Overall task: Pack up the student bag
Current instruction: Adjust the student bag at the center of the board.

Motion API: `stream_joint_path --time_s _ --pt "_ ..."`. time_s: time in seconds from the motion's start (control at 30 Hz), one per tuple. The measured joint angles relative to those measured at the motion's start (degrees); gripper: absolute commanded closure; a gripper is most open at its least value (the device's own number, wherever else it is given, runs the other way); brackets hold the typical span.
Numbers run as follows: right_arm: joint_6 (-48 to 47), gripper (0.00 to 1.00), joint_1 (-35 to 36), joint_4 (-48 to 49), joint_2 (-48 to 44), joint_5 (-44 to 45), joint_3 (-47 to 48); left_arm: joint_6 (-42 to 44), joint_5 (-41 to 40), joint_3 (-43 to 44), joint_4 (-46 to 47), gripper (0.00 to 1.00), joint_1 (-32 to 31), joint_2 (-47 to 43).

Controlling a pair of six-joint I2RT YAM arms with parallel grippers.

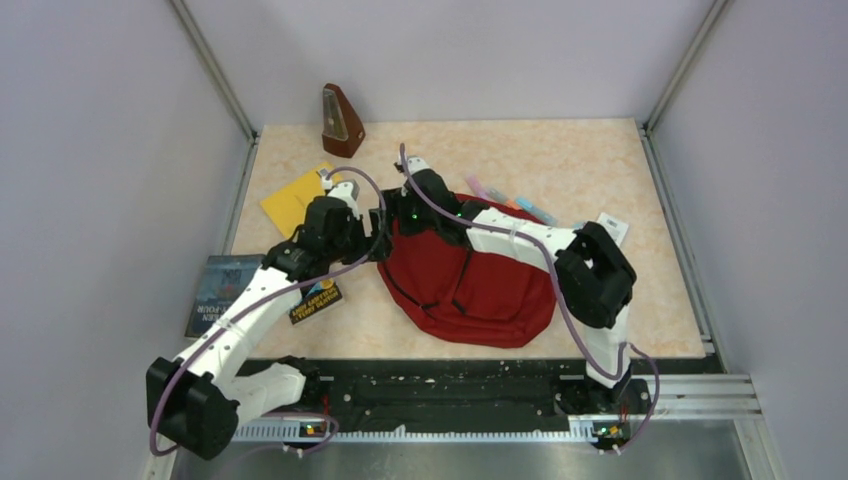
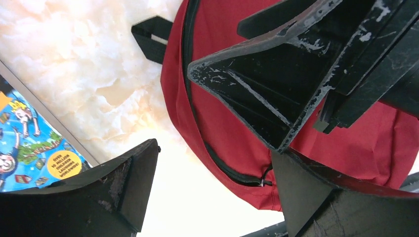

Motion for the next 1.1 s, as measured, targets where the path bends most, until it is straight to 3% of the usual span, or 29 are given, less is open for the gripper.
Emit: stream_joint_path --time_s 0.5,0.77,0.93,1.1 --pt "5.44 0.42 1.05 2.82 2.49 -0.87 -5.49 -3.82 4.57 -7.39 2.75 0.12 3.45 -2.54" --pt "4.83 0.98 1.07 3.04 2.97 -1.46 -5.88 -4.74 3.21 -7.8 5.27 0.11 4.76 -2.8" --pt "4.48 1.0 1.07 3.85 1.42 -0.92 -8.9 -4.96 1.38 -7.8 7.37 0.12 5.4 -2.19" --pt "5.11 1.0 1.07 5.18 -7.5 0.72 -18.75 -5.33 0.72 -7.74 11.1 0.12 5.92 1.79"
